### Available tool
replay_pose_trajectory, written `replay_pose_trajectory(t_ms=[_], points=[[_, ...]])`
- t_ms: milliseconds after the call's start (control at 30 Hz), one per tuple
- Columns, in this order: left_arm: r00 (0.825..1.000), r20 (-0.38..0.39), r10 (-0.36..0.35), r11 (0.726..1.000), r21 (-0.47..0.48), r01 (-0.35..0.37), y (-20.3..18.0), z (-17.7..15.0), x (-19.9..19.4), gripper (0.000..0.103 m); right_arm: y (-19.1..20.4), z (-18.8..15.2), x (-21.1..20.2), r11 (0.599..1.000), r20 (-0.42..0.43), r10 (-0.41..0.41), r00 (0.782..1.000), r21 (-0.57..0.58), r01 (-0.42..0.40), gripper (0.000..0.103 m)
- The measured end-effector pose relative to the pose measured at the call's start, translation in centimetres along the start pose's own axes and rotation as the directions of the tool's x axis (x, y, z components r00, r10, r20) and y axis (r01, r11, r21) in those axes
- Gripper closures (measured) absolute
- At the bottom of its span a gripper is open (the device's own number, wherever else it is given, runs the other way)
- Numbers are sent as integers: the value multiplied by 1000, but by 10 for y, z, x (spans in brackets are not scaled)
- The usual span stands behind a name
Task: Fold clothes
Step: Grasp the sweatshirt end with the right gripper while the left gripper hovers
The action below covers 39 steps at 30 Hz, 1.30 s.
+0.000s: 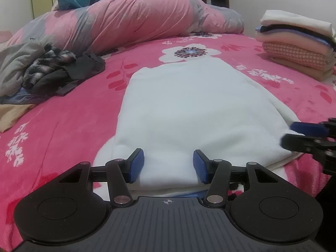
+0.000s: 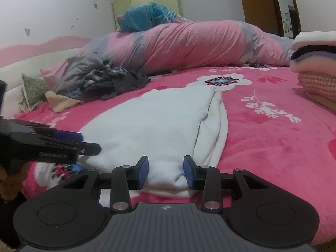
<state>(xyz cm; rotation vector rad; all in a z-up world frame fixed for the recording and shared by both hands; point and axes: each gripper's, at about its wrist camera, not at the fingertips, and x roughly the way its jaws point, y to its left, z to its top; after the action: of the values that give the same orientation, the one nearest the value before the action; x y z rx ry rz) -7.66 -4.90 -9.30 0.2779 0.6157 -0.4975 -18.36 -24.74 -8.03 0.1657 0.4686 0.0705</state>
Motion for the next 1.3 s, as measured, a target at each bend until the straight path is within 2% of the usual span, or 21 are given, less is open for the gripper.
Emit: replay_pose_trajectory(t_ms=[133, 233, 367, 433, 467, 600, 733, 767, 900, 967, 1133, 1233, 1300], points=[[1000, -8, -11, 1000, -12, 11, 4, 3, -3, 50, -9, 3, -18, 999, -10, 45, 999, 29, -45, 64], [1000, -3, -2, 1000, -23, 2, 7, 7, -9, 50, -25, 8, -32, 993, 20, 54, 998, 104, -55, 64], [1000, 23, -15, 1000, -21, 15, 3, 19, -12, 50, -54, 13, -36, 971, 60, 3, 998, 238, -17, 65], [999, 35, -29, 1000, -9, 29, -4, 26, -10, 50, -64, 16, -27, 966, 60, -21, 998, 259, 5, 66], [999, 38, -39, 999, 7, 39, -11, 29, -6, 50, -67, 18, -23, 966, 61, -21, 998, 259, 4, 73], [996, 48, -80, 993, 96, 75, -43, 38, 8, 50, -68, 28, -1, 971, 52, 23, 998, 237, -35, 74], [990, 69, -122, 978, 180, 108, -69, 43, 18, 50, -69, 34, 23, 976, -5, 22, 1000, 218, -21, 74], [989, 72, -128, 975, 191, 112, -74, 44, 19, 50, -70, 34, 27, 975, -18, 27, 999, 219, -22, 76], [985, 80, -156, 965, 226, 134, -87, 45, 25, 50, -69, 31, 38, 981, -57, 32, 998, 191, -20, 94], [984, 78, -159, 962, 238, 137, -91, 45, 28, 50, -63, 30, 39, 990, -63, 5, 998, 139, 4, 96], [982, 81, -170, 955, 260, 144, -94, 45, 32, 50, -39, 27, 38, 990, -78, -120, 990, -85, 113, 96], [978, 86, -189, 956, 243, 163, -89, 48, 33, 50, -40, 37, 27, 990, -40, -108, 993, -92, 104, 93], [975, 93, -199, 957, 233, 173, -87, 50, 35, 50, -48, 46, 22, 995, -18, -87, 996, -44, 86, 88]])
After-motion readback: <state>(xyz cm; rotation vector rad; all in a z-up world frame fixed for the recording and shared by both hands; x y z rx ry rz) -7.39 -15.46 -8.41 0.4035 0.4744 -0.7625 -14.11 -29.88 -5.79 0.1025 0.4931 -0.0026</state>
